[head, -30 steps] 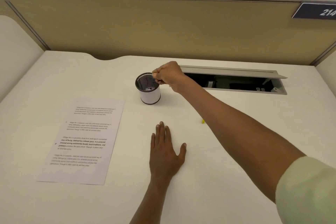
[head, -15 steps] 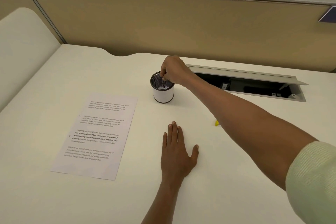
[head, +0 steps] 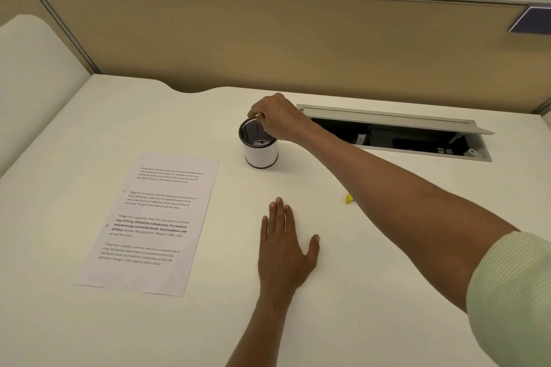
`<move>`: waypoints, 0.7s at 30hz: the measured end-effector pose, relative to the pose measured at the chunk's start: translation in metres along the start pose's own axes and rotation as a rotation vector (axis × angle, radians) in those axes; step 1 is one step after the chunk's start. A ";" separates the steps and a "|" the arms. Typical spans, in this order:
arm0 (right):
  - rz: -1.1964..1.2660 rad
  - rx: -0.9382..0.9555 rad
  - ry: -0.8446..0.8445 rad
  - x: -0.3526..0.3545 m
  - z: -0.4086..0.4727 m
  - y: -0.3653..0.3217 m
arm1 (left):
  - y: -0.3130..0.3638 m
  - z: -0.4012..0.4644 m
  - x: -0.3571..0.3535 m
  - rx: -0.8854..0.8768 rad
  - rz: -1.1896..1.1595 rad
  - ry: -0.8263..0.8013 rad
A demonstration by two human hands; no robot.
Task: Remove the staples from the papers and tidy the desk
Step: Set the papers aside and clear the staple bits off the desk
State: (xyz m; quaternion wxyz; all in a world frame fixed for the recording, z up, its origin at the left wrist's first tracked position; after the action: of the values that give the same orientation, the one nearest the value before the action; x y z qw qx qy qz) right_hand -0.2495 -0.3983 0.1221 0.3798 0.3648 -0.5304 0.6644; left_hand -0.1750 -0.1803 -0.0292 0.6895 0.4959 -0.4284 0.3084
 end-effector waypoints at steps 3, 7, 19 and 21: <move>0.163 -0.034 0.031 0.011 -0.008 0.001 | 0.001 0.000 0.000 0.001 0.007 0.001; 0.627 -0.266 0.183 0.028 -0.029 0.027 | 0.001 0.000 0.000 0.000 0.012 -0.006; 1.864 -0.767 0.630 0.072 -0.206 0.175 | -0.001 0.000 -0.003 0.002 0.058 -0.030; 1.786 -0.855 0.699 0.072 -0.246 0.202 | -0.002 0.001 -0.003 0.005 0.057 -0.032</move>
State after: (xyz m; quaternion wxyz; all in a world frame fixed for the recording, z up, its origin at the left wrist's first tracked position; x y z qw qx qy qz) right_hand -0.4816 -0.1780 0.0577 -0.0190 -0.5358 -0.6580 0.5288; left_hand -0.1748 -0.1816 -0.0323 0.6723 0.4899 -0.4525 0.3212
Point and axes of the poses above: each hand's wrist, its own z-axis towards the middle knuckle, its own x-axis out of the back of the hand, y = z × x, the point moved 8 cm from there along z, towards the middle knuckle, and after that the axes turned 6 degrees about y, right-handed, at the moved point
